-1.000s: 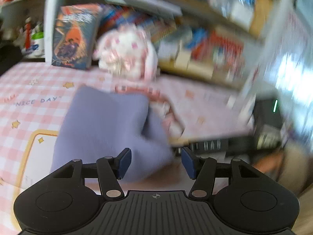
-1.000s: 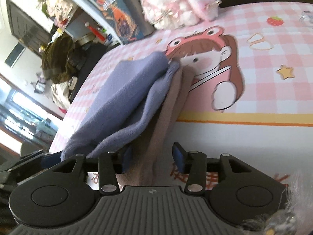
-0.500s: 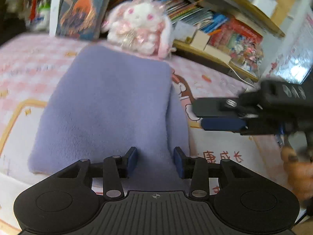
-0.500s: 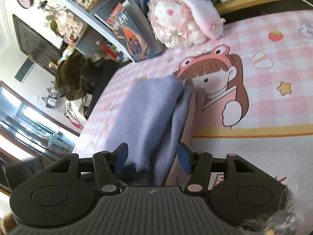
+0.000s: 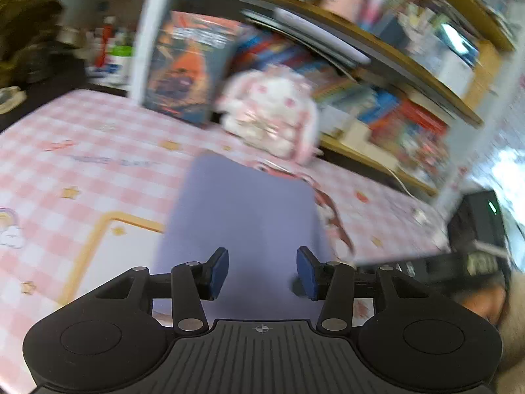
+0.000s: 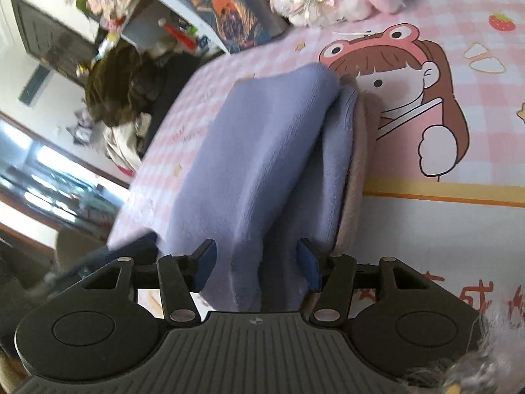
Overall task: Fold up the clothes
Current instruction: 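Lower the folded ends onto the stack and open both tools, then withdraw both open tools from the folded sweater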
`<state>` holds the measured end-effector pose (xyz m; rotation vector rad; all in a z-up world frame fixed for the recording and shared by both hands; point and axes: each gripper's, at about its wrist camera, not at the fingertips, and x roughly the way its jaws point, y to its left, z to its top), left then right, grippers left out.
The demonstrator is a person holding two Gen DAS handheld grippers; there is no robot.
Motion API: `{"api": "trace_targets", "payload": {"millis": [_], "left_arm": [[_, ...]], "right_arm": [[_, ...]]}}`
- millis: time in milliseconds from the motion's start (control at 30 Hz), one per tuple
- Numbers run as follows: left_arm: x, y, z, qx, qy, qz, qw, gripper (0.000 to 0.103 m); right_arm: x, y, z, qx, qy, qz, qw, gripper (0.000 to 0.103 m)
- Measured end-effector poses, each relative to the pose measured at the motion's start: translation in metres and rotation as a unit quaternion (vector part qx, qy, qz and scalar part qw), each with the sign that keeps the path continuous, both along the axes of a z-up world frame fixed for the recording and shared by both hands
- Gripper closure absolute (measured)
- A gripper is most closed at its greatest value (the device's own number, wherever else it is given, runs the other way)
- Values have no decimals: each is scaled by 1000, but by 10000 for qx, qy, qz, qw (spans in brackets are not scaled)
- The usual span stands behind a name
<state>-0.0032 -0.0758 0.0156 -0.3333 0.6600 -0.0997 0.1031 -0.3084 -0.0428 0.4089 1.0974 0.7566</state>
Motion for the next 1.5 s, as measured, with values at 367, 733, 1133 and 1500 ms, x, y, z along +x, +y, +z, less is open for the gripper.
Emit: {"api": "trace_targets", "payload": {"millis": [367, 733, 1133, 1500], "left_arm": [[13, 1, -38, 163, 544, 290, 9980, 57], [3, -11, -29, 490, 520, 320, 9969, 51], [-23, -19, -8, 544, 272, 583, 9964, 32], [-22, -10, -17, 559, 470, -258, 9970, 26]], "right_arm": [[-18, -22, 28, 597, -448, 67, 9972, 92], [-15, -33, -16, 250, 323, -508, 9979, 84], [-50, -33, 19, -692, -821, -663, 9920, 38], [-84, -18, 23, -1393, -865, -1313, 9777, 24]]}}
